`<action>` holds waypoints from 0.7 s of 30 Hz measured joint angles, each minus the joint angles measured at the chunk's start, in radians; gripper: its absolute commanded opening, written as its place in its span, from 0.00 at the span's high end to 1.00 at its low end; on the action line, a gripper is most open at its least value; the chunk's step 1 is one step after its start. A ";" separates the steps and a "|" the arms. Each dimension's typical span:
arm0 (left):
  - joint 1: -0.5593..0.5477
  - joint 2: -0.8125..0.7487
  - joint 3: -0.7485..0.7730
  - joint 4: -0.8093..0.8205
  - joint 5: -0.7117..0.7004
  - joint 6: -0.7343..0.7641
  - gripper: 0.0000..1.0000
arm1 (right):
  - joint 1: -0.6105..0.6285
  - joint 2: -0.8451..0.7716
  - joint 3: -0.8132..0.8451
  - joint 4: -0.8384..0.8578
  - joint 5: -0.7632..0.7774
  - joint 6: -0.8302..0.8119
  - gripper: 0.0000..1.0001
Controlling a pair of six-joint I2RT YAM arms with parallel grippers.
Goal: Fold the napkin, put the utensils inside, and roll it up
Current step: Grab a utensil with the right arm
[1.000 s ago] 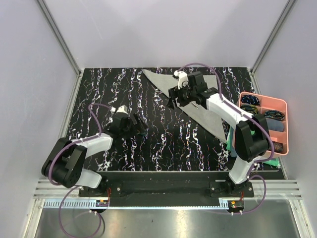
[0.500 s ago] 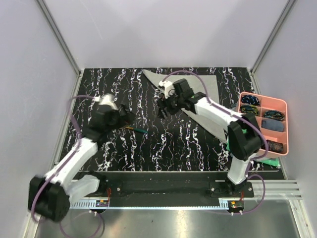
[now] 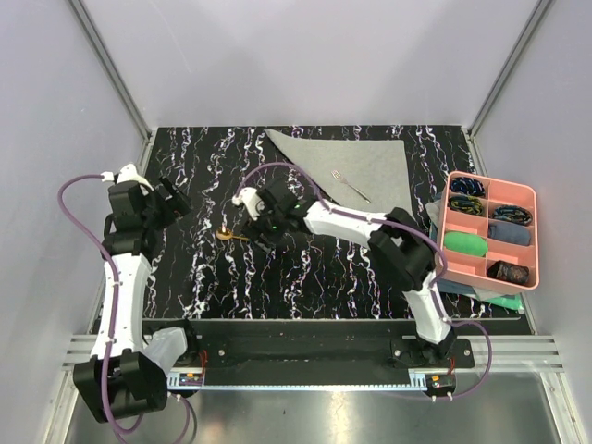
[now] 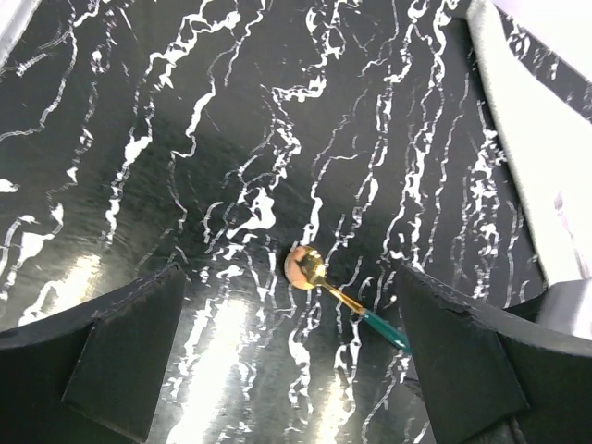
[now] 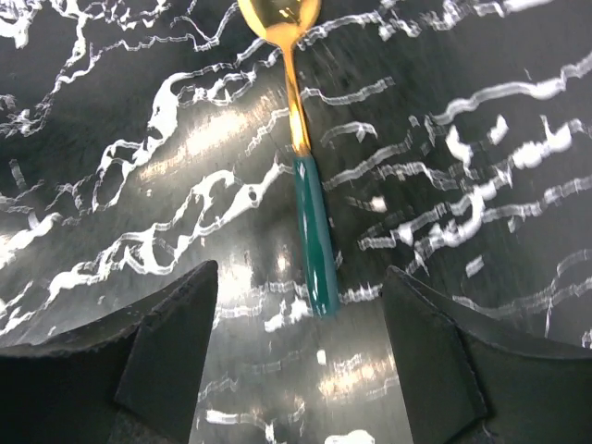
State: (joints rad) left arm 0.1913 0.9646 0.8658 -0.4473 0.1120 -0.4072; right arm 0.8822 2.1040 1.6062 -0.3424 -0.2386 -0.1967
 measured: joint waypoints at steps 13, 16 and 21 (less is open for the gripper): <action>0.029 -0.003 0.002 -0.031 0.084 0.053 0.01 | 0.071 0.166 0.145 -0.055 0.174 -0.117 0.43; 0.032 -0.014 0.002 -0.031 0.087 0.058 0.01 | 0.072 0.166 0.151 -0.068 0.188 -0.130 0.47; 0.033 -0.021 0.002 -0.031 0.093 0.061 0.01 | 0.072 0.171 0.158 -0.077 0.193 -0.142 0.57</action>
State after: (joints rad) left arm 0.2241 0.9440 0.8673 -0.4778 0.2047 -0.3462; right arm 0.9539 2.2753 1.7641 -0.4198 -0.0452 -0.3389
